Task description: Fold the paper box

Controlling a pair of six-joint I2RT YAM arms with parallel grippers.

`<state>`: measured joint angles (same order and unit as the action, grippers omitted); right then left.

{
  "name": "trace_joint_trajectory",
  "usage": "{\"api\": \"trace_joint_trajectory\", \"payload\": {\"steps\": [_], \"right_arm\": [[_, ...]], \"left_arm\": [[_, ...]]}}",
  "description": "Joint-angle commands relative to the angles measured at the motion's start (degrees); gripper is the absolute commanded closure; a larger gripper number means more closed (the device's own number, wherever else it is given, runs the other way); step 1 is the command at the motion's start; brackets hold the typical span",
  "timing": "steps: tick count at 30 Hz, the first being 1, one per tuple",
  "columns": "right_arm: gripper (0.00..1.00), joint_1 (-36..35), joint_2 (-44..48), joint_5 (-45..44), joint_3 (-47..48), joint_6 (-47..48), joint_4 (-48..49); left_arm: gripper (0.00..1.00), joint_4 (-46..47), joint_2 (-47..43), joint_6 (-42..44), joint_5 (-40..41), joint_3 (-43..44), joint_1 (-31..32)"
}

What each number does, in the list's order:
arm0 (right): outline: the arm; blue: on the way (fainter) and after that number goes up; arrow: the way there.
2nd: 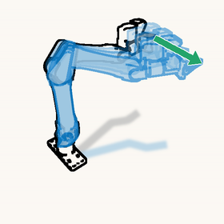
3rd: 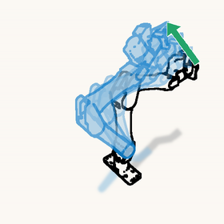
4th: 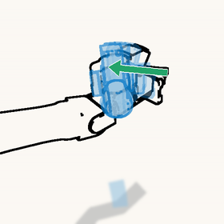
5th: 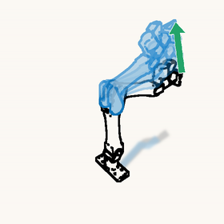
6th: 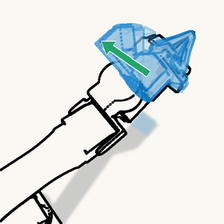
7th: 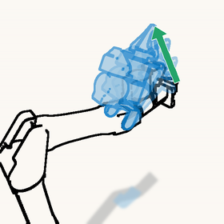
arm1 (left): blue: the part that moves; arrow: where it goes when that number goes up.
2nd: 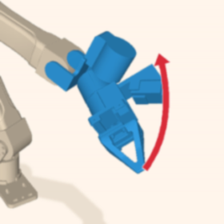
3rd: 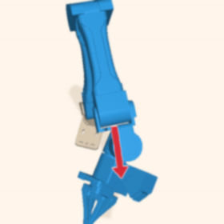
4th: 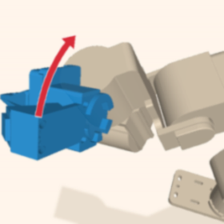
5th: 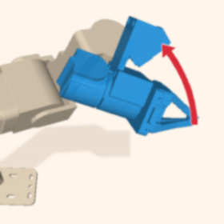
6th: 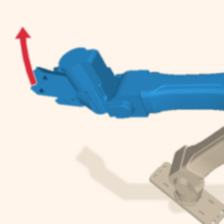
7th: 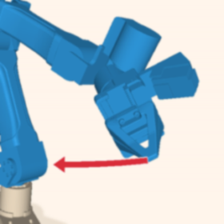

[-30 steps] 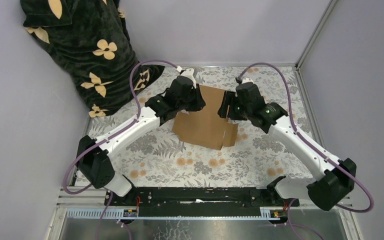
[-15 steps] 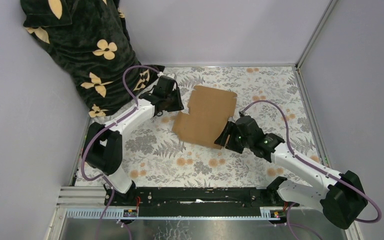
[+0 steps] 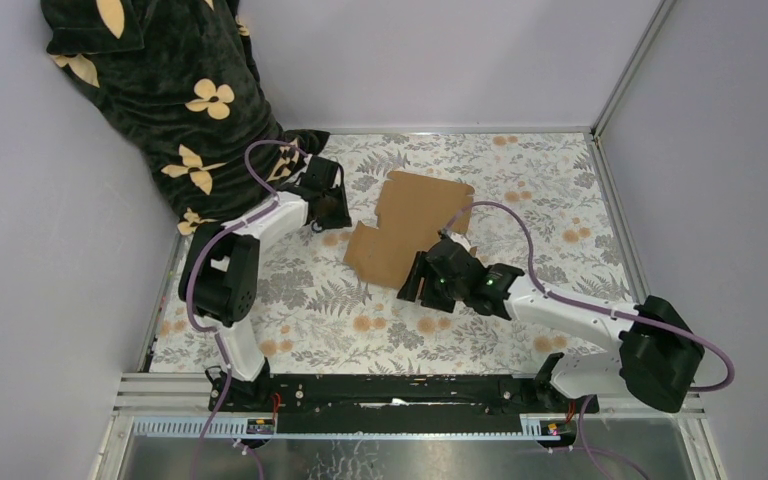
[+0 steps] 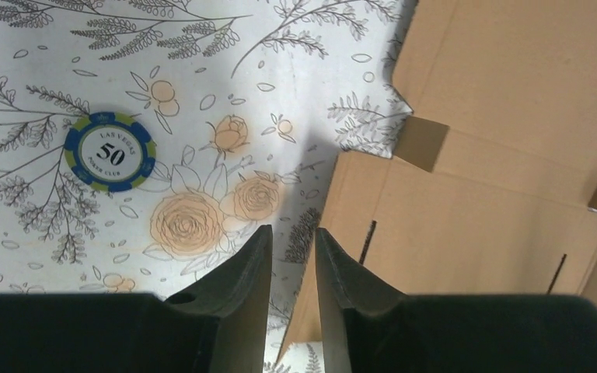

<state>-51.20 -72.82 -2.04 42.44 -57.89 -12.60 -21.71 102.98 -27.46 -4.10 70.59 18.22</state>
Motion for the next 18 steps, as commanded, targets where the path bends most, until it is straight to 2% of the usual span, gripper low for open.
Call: {"api": "trace_joint_trajectory", "payload": {"steps": [1,6,18], "right_arm": [[0.31,-1.89,-2.23,-2.63,4.75,-0.40,1.80],[0.31,-3.33,-3.30,-4.40,5.38,-0.41,1.12],[0.30,-5.97,-9.09,-7.98,4.88,-2.22,3.19]], "left_arm": [[0.67,2.71,3.88,0.92,-0.69,4.15,-1.25],[0.69,2.07,7.88,0.37,-1.92,5.39,-1.27],[0.69,9.47,-1.28,-2.11,-4.01,-11.62,-0.88]]}}
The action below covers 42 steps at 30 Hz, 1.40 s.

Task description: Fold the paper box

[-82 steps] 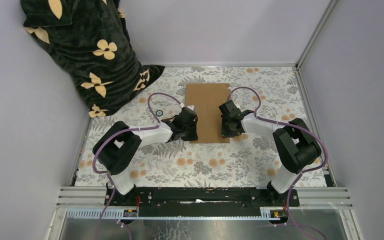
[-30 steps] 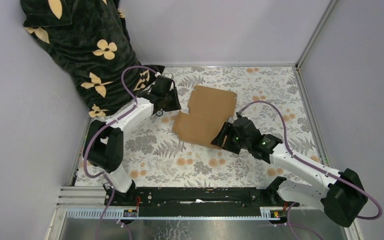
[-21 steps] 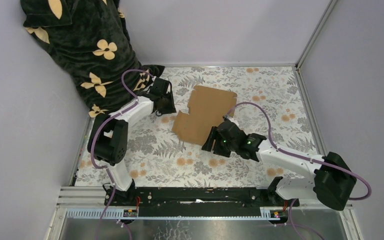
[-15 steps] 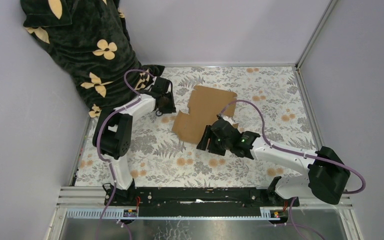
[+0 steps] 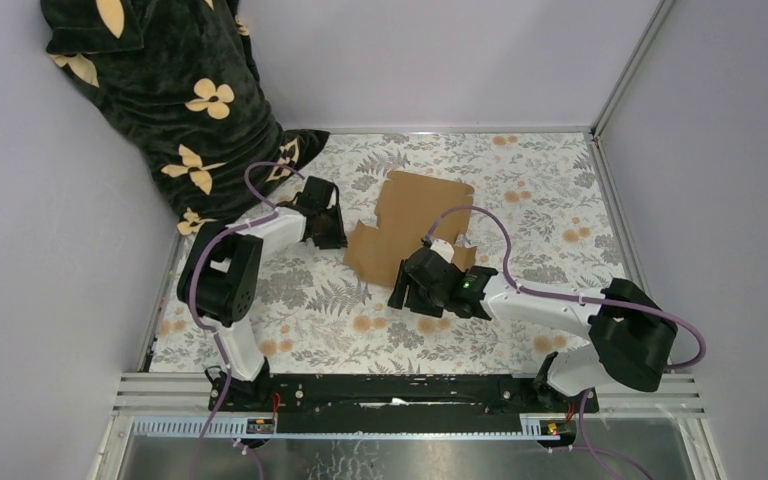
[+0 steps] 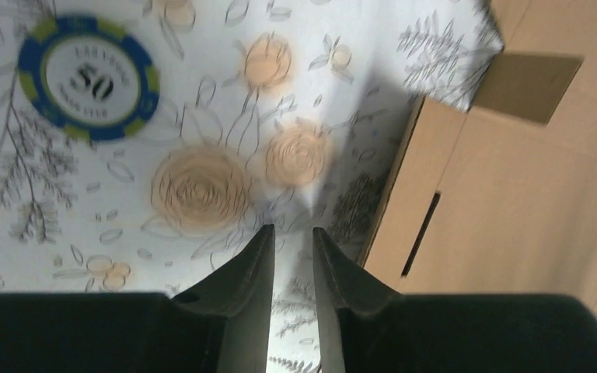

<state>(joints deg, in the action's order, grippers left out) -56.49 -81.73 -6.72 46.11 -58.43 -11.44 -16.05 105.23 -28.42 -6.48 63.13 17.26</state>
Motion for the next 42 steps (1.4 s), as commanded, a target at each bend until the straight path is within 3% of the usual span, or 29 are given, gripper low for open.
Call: {"api": "trace_joint_trajectory", "payload": {"steps": [1,18,27,36,42], "right_arm": [[0.30,-0.72,-0.14,-3.63,0.99,-1.84,2.04],[0.25,-0.06,7.26,-11.57,-2.84,-4.52,-3.54],[0.22,11.66,16.37,-6.36,-13.91,-2.10,1.57],[0.20,22.01,21.31,-2.67,-19.19,2.46,2.35],[0.20,28.75,19.59,1.50,-20.23,5.73,6.98]], "left_arm": [[0.69,4.16,-4.43,-1.39,-1.63,-5.24,0.26],[0.70,7.57,-7.64,-5.89,0.72,-11.77,10.98],[0.70,7.89,-10.24,-7.97,1.73,-13.58,18.71],[0.70,8.35,-6.13,-8.94,2.13,-10.67,25.50],[0.68,6.73,-13.66,-9.24,1.94,-13.01,26.23]]}}
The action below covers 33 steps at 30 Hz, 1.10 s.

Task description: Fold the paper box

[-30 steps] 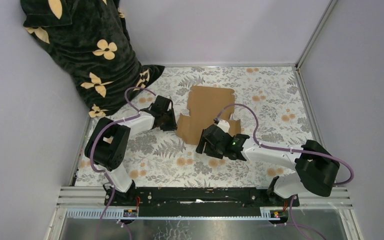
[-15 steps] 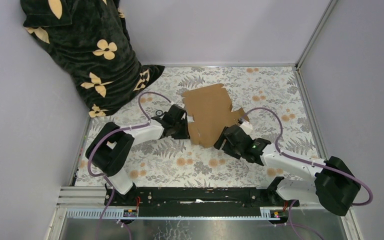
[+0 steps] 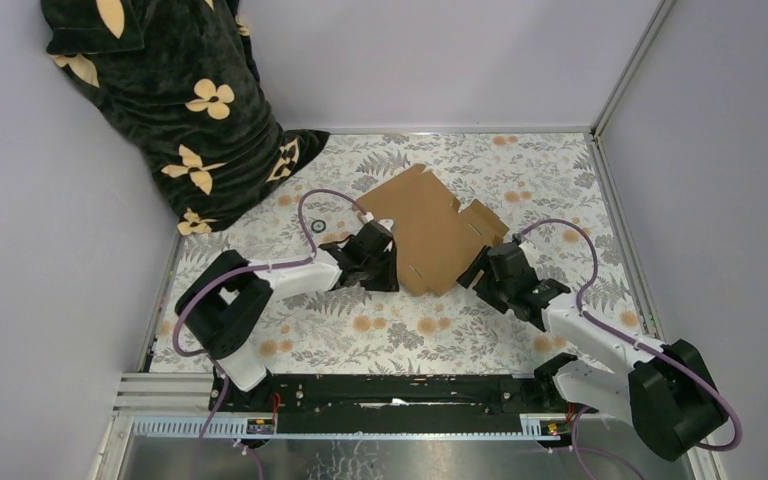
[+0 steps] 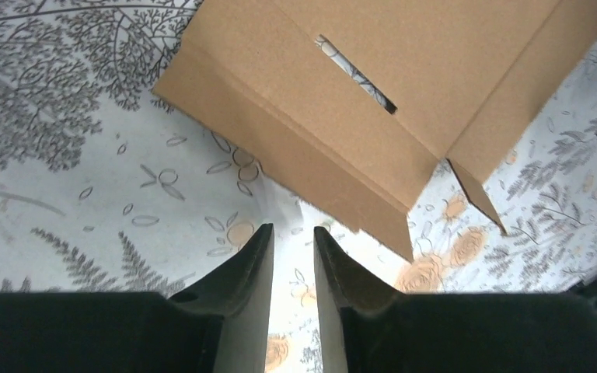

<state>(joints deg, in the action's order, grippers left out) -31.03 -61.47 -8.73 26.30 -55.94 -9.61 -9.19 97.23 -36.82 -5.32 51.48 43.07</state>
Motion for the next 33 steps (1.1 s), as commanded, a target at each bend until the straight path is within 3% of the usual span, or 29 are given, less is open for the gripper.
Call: {"api": "trace_joint_trajectory", "payload": {"steps": [1,8,20,33], "right_arm": [[0.20,4.12,-1.26,4.22,-0.67,3.55,6.62],[0.29,6.37,-7.77,6.35,1.01,4.08,13.10],[0.34,6.46,-13.98,4.58,1.85,0.68,16.93],[0.56,6.45,-18.60,1.54,2.20,-1.52,18.99]], "left_arm": [[0.67,-0.25,-7.28,-0.99,0.47,-1.92,0.54],[0.65,-2.56,-14.82,-0.80,1.64,-3.68,0.57],[0.65,-3.11,-13.06,0.46,2.33,-3.02,0.60],[0.65,-2.80,-11.72,0.85,2.32,-2.63,0.59]]}}
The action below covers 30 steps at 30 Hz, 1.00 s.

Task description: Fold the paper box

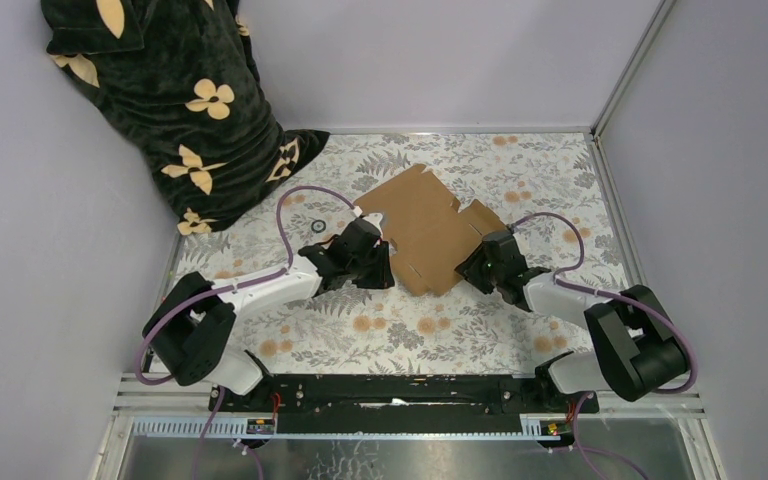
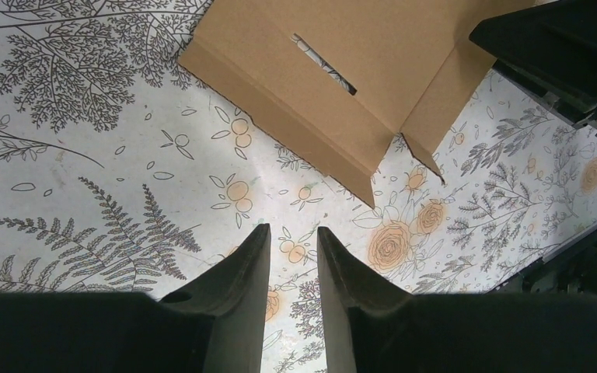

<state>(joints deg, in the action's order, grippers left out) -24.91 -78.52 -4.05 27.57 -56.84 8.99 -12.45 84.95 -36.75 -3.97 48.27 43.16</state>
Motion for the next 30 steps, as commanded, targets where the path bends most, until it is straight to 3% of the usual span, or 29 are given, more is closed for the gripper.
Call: {"api": "trace_joint_trajectory", "payload": {"steps": [1,4,8,12,22,30], "right_arm": [[0.62,0.39,-1.76,-3.35,1.12,-0.52,0.33],[0.76,0.38,-2.23,-4.13,2.01,0.55,-0.37],[0.85,0.46,-1.98,-5.15,4.89,3.60,-3.94],[0.86,0.48,-0.29,-7.03,10.67,9.07,-11.92],[0.85,0.47,-1.86,-14.72,33.98,30.15,-42.26],[0.84,0.39,-5.56,-19.29,44.91,37.48,-59.21]], "left_arm": [[0.65,0.51,0.57,0.74,1.04,0.47,0.52],[0.65,0.67,0.48,0.89,1.22,0.17,0.48],[0.65,0.64,0.25,0.98,1.49,-0.05,0.44],[0.65,0.19,-0.49,1.08,1.77,-0.19,0.35],[0.65,-2.26,-5.17,1.50,2.02,0.23,-0.26],[0.65,-2.55,-5.58,2.38,1.12,0.95,-3.89]]}}
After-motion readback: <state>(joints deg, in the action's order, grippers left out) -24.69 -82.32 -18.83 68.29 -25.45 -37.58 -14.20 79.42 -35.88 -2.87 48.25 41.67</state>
